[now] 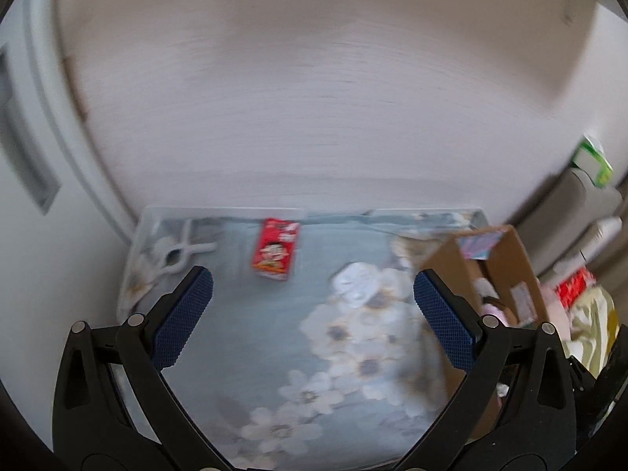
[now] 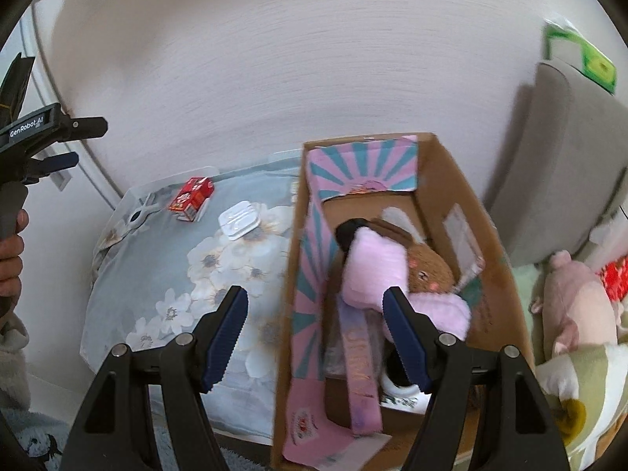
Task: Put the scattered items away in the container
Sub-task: 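Move both tools back over the tray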
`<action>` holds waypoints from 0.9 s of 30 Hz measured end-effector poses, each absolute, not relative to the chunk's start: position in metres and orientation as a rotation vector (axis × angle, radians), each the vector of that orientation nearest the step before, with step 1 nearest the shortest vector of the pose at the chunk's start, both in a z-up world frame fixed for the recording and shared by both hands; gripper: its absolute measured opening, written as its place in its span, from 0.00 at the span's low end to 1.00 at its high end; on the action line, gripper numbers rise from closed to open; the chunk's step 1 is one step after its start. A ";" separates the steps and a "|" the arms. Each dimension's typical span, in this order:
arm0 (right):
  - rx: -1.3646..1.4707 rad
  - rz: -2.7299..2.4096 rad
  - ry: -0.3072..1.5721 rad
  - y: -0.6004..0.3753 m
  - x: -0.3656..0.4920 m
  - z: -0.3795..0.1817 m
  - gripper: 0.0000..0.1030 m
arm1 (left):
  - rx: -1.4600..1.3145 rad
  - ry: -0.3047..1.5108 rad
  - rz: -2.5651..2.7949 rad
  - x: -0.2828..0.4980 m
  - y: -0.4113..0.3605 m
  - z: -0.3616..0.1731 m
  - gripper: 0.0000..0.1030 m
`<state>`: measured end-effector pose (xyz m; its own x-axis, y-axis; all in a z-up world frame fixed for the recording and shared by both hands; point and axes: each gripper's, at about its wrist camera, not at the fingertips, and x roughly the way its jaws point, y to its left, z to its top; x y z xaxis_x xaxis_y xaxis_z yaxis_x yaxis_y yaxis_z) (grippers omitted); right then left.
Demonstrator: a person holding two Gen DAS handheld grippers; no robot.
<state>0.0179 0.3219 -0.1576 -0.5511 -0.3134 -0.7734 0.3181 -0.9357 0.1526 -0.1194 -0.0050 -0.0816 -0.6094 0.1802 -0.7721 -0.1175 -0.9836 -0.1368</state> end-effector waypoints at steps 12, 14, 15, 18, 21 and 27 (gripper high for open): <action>1.236 -2.353 0.078 0.263 -0.004 -0.159 0.65 | -1.442 -0.209 2.845 -0.115 -0.110 -0.108 0.99; 1.234 -2.331 0.099 0.250 -0.009 -0.158 0.66 | -1.467 -0.234 2.855 -0.115 -0.124 -0.112 0.99; 1.230 -2.319 0.110 0.243 -0.011 -0.158 0.66 | -1.479 -0.242 2.857 -0.116 -0.130 -0.113 0.99; 1.220 -2.283 0.146 0.221 -0.019 -0.156 0.66 | -1.512 -0.254 2.863 -0.120 -0.144 -0.120 0.99; 1.220 -2.243 0.166 0.201 -0.029 -0.156 0.66 | -1.529 -0.216 2.863 -0.127 -0.151 -0.126 0.99; 1.244 -2.190 0.202 0.157 -0.060 -0.164 0.66 | -1.473 -0.042 2.829 -0.157 -0.147 -0.147 0.99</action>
